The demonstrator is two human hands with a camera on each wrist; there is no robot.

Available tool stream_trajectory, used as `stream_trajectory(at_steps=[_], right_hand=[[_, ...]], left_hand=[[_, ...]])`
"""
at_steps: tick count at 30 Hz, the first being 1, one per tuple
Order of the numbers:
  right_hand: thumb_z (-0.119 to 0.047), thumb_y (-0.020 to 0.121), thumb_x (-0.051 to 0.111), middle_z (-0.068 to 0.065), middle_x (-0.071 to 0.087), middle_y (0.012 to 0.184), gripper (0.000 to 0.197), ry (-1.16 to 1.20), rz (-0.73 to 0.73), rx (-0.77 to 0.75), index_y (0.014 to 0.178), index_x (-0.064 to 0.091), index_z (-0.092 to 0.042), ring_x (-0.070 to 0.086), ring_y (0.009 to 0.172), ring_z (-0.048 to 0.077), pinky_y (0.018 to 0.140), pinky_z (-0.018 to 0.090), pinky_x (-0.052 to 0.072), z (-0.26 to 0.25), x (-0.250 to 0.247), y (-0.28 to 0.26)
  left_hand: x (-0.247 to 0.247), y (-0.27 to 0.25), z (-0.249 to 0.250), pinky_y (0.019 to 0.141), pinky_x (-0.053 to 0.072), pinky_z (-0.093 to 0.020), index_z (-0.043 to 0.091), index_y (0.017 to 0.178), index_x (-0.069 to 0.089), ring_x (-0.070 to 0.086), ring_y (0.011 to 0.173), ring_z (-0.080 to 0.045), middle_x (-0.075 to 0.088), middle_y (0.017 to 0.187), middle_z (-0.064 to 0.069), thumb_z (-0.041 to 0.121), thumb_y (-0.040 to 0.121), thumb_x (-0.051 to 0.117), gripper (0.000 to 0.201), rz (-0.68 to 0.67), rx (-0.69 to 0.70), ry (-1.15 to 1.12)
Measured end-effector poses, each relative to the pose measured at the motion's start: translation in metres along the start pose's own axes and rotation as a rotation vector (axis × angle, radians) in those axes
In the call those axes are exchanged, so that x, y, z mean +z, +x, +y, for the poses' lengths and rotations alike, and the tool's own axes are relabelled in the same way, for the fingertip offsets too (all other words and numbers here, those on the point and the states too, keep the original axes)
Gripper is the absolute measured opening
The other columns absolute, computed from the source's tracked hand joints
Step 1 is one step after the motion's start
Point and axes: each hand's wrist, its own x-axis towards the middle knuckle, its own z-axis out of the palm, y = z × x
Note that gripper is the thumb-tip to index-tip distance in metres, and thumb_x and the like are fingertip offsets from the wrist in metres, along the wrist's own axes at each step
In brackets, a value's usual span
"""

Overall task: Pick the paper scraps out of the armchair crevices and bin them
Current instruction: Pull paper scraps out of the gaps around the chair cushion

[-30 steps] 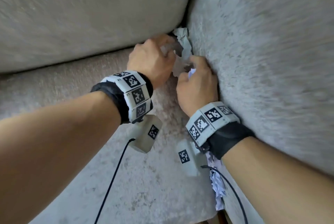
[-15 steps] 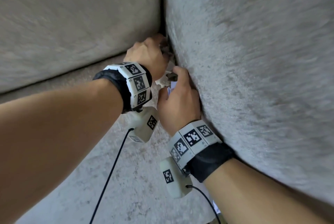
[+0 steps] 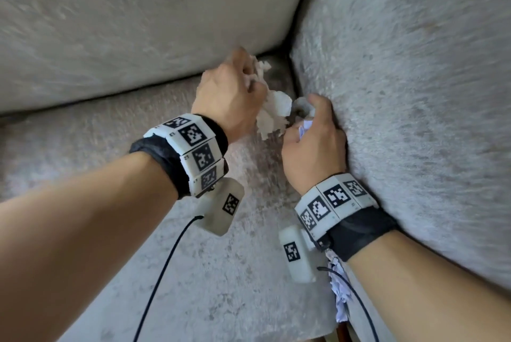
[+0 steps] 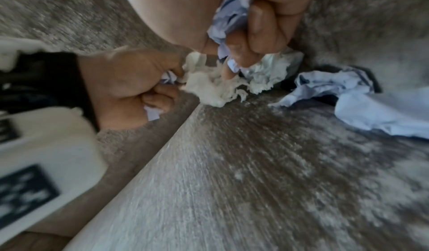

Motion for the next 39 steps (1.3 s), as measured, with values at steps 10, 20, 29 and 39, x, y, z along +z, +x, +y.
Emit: stream_trajectory(at_steps=[10, 20, 29, 39], right_hand=[[-0.021, 0.094, 0.051, 0.004, 0.064, 0.120, 0.035, -0.108, 0.005, -0.088, 0.129, 0.051, -0.026, 0.059, 0.107, 0.026, 0.085, 0.030, 0.044, -0.006, 0.007, -0.003], [-0.049, 0.094, 0.049, 0.009, 0.067, 0.100, 0.039, -0.537, -0.223, -0.344, 0.128, 0.042, -0.032, 0.061, 0.089, 0.037, 0.067, 0.038, 0.047, -0.020, 0.039, -0.010], [-0.050, 0.092, 0.048, 0.010, 0.059, 0.083, 0.029, -0.659, -0.185, -0.319, 0.080, 0.052, -0.025, 0.055, 0.086, 0.034, 0.069, 0.033, 0.034, -0.029, 0.036, -0.002], [-0.021, 0.088, 0.052, 0.012, 0.052, 0.067, 0.042, -0.495, 0.024, -0.243, 0.055, 0.027, -0.017, 0.045, 0.065, 0.032, 0.060, 0.031, 0.024, 0.002, -0.021, -0.041]], left_hand=[[-0.032, -0.048, -0.036, 0.063, 0.050, -0.034, 0.028, 0.107, 0.056, 0.057, 0.067, -0.017, 0.062, 0.072, 0.000, 0.017, 0.080, 0.049, 0.030, 0.129, -0.002, -0.190], [-0.042, -0.073, -0.073, 0.063, 0.039, -0.029, 0.020, 0.086, 0.052, 0.054, 0.073, -0.023, 0.054, 0.065, 0.010, 0.024, 0.080, 0.058, 0.009, 0.188, -0.124, -0.222], [-0.045, -0.086, -0.073, 0.063, 0.041, -0.030, 0.020, 0.082, 0.052, 0.057, 0.076, -0.023, 0.056, 0.068, 0.010, 0.026, 0.083, 0.060, 0.010, 0.169, -0.120, -0.179], [-0.004, -0.078, -0.031, 0.073, 0.055, -0.038, 0.033, 0.088, 0.054, 0.065, 0.082, -0.028, 0.069, 0.082, 0.005, 0.034, 0.082, 0.051, 0.007, -0.025, -0.066, -0.123]])
